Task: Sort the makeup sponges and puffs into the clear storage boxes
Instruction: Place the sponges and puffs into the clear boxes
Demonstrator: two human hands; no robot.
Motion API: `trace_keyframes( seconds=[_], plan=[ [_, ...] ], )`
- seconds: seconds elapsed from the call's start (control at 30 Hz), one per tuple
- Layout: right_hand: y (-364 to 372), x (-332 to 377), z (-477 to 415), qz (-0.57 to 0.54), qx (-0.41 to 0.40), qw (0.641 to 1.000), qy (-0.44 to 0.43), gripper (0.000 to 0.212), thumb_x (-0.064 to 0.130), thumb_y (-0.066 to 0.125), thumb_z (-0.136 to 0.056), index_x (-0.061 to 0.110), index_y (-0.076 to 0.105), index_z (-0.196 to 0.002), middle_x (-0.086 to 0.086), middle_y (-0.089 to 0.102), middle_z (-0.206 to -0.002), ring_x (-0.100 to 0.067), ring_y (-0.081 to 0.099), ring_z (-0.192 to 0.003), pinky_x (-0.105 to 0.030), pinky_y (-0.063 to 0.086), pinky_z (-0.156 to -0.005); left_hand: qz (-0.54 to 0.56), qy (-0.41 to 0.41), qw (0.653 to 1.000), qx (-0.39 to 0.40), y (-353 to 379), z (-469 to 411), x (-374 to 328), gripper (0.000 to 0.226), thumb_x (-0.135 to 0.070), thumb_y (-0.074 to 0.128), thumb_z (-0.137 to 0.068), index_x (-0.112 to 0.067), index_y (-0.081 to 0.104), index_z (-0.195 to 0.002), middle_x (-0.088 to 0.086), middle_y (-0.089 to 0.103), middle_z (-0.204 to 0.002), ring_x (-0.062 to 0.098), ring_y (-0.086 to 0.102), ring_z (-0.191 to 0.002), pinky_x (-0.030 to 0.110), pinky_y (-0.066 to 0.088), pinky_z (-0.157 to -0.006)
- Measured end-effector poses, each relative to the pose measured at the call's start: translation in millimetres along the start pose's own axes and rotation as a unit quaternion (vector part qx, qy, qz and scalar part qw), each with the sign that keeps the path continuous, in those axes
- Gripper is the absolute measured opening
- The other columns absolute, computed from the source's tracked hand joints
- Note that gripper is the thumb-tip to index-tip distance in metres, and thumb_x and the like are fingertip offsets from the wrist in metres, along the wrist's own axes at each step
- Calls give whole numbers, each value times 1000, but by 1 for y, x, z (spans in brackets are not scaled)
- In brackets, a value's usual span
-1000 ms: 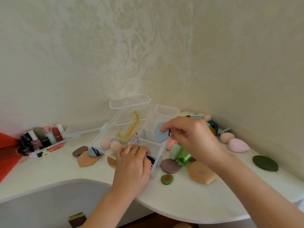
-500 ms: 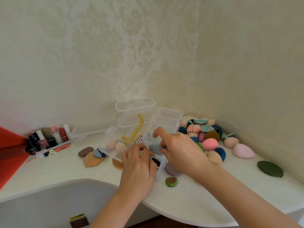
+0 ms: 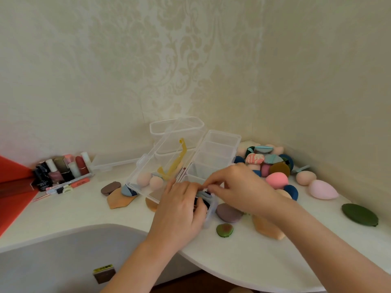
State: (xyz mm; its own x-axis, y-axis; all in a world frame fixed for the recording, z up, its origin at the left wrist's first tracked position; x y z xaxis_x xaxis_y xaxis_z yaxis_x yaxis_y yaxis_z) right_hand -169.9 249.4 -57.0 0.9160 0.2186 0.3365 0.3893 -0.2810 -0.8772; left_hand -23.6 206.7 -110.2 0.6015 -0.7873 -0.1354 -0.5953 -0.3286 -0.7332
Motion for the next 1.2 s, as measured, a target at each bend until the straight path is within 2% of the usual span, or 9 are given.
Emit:
trace_keyframes(
  seconds=[0.13, 0.23, 0.33, 0.4, 0.5, 0.73, 0.9, 1.1, 1.2],
  plan=[
    [-29, -31, -1, -162, -111, 977, 83, 19, 17, 58, -90, 32, 69, -86, 12, 71, -72, -8, 63, -60, -13, 46, -54, -25, 4, 999, 42, 4, -5, 5, 31, -32, 33, -89, -24, 64, -91, -11, 58, -86, 10, 53, -85, 32, 29, -98],
    [-36, -75, -17, -90, -205, 959, 172, 17, 13, 57, -88, 23, 71, -91, 1, 72, -81, -18, 62, -69, -26, 48, -62, -31, 4, 998, 46, 5, -9, 1, 26, -31, 34, -87, -24, 59, -82, -13, 59, -77, 9, 54, -79, 33, 28, -98],
    [-32, -120, -30, 33, -115, 953, 278, 28, 19, 60, -87, 14, 64, -114, -9, 66, -112, -26, 60, -101, -32, 46, -81, -27, 0, 999, 40, 7, -10, 0, 23, -29, 36, -85, -22, 56, -79, -12, 57, -66, 11, 54, -68, 31, 27, -98],
    [-23, -144, -36, 89, -20, 944, 318, 36, 20, 58, -86, 11, 59, -121, -14, 61, -117, -31, 56, -105, -33, 45, -83, -30, -3, 999, 42, 8, -11, 1, 21, -29, 36, -84, -22, 55, -78, -13, 54, -63, 11, 52, -64, 32, 27, -98],
    [-15, -159, -39, 119, 31, 939, 322, 39, 12, 53, -81, 9, 59, -120, -15, 59, -112, -31, 56, -98, -32, 46, -78, -35, -5, 998, 44, 10, -13, 0, 19, -29, 37, -83, -23, 54, -77, -14, 52, -60, 9, 49, -61, 32, 28, -98],
    [-30, -180, -59, 77, -87, 938, 328, 46, 24, 53, -91, 10, 46, -135, -19, 54, -130, -35, 49, -118, -35, 41, -91, -31, -9, 998, 57, 11, -13, 1, 18, -29, 37, -82, -24, 53, -76, -14, 50, -61, 9, 48, -62, 32, 28, -98],
    [-8, -195, -65, 88, -66, 934, 341, 34, 20, 53, -90, 6, 58, -121, -18, 62, -116, -34, 57, -105, -33, 43, -78, -22, -10, 998, 55, 11, -12, 1, 16, -28, 37, -82, -24, 52, -77, -16, 48, -62, 7, 46, -61, 34, 29, -99],
    [-25, -192, -55, 106, -244, 918, 294, 28, 13, 42, -97, -2, 65, -102, -26, 66, -99, -40, 60, -89, -39, 44, -73, -18, -16, 998, 53, 14, -13, 1, 15, -29, 38, -83, -26, 51, -78, -16, 50, -64, 6, 47, -63, 34, 29, -99],
    [-54, -161, -46, 19, -326, 912, 247, 28, 15, 42, -97, 1, 66, -100, -20, 67, -92, -32, 60, -84, -32, 42, -68, -14, -14, 999, 50, 15, -12, 1, 15, -29, 38, -83, -25, 52, -78, -15, 50, -68, 6, 48, -67, 35, 30, -99]
  ],
)
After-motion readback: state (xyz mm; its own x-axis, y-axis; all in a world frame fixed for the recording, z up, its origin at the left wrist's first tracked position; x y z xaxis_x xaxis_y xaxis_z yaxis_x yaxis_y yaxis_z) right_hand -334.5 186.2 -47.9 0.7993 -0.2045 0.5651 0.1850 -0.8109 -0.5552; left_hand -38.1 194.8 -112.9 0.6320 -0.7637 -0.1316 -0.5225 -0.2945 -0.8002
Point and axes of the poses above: each hand's wrist, its own z-axis away from the middle knuckle, its own y-axis out of the palm, x = y × z, the point moved 2 cm from there along -z, towards the middle knuckle
